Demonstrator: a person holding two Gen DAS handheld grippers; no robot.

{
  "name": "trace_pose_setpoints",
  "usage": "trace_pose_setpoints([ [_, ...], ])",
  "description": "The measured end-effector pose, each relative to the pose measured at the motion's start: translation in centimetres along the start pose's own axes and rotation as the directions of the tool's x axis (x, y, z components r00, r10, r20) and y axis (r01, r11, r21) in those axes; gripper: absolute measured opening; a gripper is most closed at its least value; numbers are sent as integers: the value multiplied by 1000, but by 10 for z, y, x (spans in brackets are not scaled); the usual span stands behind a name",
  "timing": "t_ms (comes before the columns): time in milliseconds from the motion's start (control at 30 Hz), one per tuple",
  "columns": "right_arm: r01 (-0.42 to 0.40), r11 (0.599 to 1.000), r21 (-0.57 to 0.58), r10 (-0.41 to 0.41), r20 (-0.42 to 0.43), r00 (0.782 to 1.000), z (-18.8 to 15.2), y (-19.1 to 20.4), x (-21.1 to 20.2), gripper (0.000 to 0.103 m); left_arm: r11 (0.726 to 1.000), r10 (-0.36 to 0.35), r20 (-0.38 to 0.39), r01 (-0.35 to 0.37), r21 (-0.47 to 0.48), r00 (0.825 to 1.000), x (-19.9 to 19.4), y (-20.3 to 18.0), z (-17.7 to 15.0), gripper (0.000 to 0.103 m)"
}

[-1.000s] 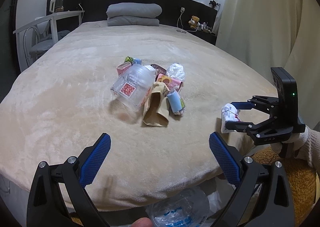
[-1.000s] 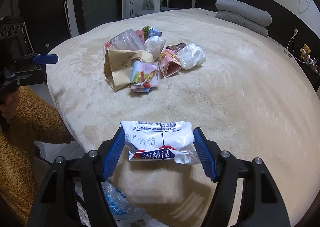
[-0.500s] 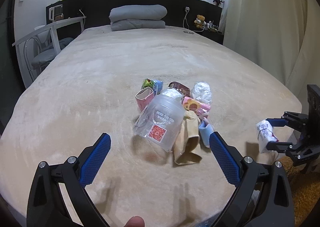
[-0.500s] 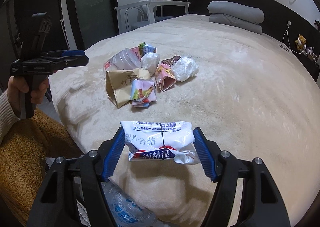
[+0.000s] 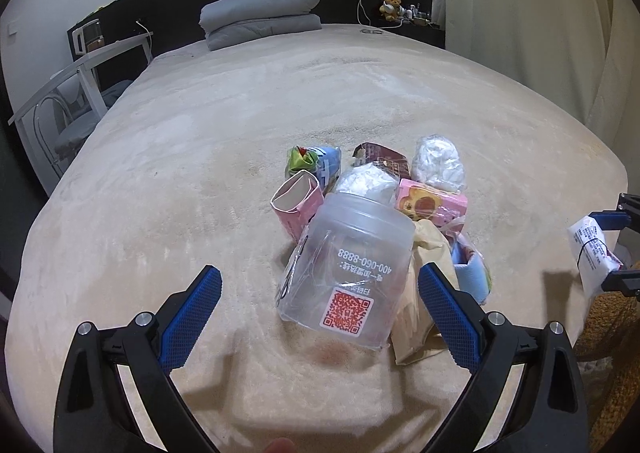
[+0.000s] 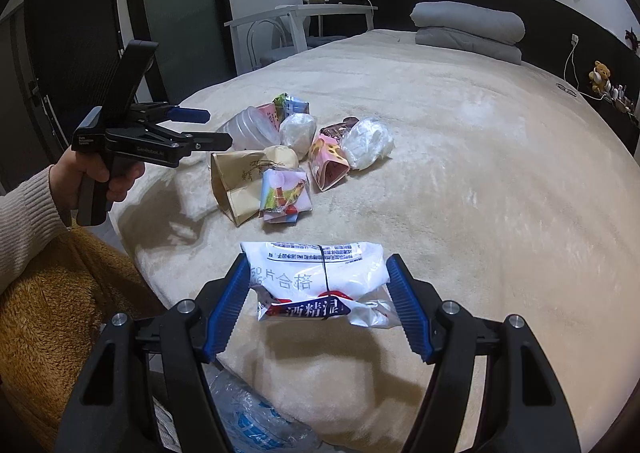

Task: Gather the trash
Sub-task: 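Grasp the clear plastic jar with the left gripper while the right gripper holds the packet, then carry the jar and packet down toward the clear bowl beside the bed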

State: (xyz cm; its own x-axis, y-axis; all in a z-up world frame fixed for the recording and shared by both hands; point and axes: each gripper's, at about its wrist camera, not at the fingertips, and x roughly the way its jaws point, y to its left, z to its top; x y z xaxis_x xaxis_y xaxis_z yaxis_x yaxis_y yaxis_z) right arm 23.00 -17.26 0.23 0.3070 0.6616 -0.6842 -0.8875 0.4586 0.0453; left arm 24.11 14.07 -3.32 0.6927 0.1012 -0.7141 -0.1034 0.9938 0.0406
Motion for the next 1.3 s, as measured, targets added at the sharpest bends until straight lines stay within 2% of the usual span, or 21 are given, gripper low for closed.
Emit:
trace_pose_setpoints([
  [133,-6,1000,1,6,-5,1000,1,1,1,68,999,-40,-28,41,36,999,10,-6,3,96],
  [233,-8,1000,-1,8,-7,1000,1,1,1,68,996,-65,-54,68,52,996,19,-8,6,83],
  [333,-9,1000,0,9,-12,1000,1,1,2,68,996,-81,-71,84,38,994,26,-6,7,78],
  [400,-9,1000,2,9,-14,1000,1,0,3,68,996,-85,-83,88,35,993,29,-5,7,69],
  [767,0,1000,1,0,-9,1000,1,1,3,68,997,-67,-40,68,29,997,17,-3,1,66],
  [1300,26,999,29,-27,30,999,0,6,-7,68,993,-60,110,71,-99,992,-45,6,-10,66],
])
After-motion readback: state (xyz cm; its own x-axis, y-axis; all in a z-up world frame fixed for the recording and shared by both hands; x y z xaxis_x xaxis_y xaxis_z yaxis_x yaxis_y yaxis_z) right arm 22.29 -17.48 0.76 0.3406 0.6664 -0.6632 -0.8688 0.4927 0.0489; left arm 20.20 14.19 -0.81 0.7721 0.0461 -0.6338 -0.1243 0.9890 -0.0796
